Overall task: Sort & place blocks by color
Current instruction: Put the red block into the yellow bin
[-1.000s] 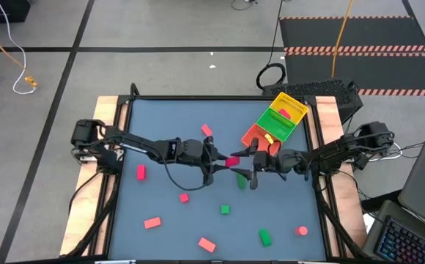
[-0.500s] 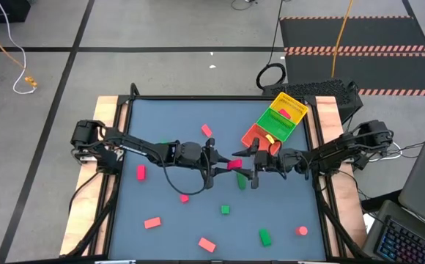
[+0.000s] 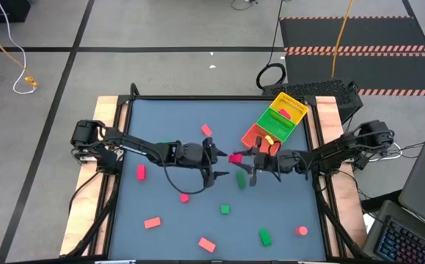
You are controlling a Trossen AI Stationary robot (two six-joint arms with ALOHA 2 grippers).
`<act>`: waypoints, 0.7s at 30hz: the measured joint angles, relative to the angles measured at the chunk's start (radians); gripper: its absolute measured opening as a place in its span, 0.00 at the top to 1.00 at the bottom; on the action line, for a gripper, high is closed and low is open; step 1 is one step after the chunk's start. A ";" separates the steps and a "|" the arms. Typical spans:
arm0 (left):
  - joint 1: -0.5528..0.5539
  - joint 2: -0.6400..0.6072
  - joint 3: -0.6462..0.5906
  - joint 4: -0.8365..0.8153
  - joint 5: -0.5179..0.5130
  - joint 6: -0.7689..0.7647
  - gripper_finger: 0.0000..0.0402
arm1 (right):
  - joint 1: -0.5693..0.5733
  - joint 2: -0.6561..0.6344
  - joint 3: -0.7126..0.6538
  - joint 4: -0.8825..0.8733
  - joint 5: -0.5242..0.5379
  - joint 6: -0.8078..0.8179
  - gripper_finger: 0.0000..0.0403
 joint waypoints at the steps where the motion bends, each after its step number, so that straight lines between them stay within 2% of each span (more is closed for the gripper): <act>1: 0.001 -0.010 0.000 -0.040 -0.025 0.000 0.06 | -0.005 -0.011 0.000 -0.027 0.050 -0.025 0.69; 4: 0.003 -0.055 0.001 -0.149 -0.122 0.000 0.05 | -0.038 -0.051 -0.001 -0.124 0.201 -0.066 0.69; 6: 0.003 -0.097 0.001 -0.234 -0.180 0.000 0.09 | -0.076 -0.087 -0.001 -0.177 0.299 -0.080 0.69; 10: 0.003 -0.185 0.000 -0.315 -0.212 -0.021 0.18 | -0.195 -0.159 0.000 -0.270 0.432 -0.091 0.69; 15: 0.001 -0.264 0.000 -0.401 -0.216 -0.052 0.27 | -0.409 -0.246 0.000 -0.385 0.457 -0.055 0.69; 21: 0.001 -0.293 0.000 -0.465 -0.218 -0.068 0.32 | -0.655 -0.290 0.000 -0.541 0.455 0.028 0.69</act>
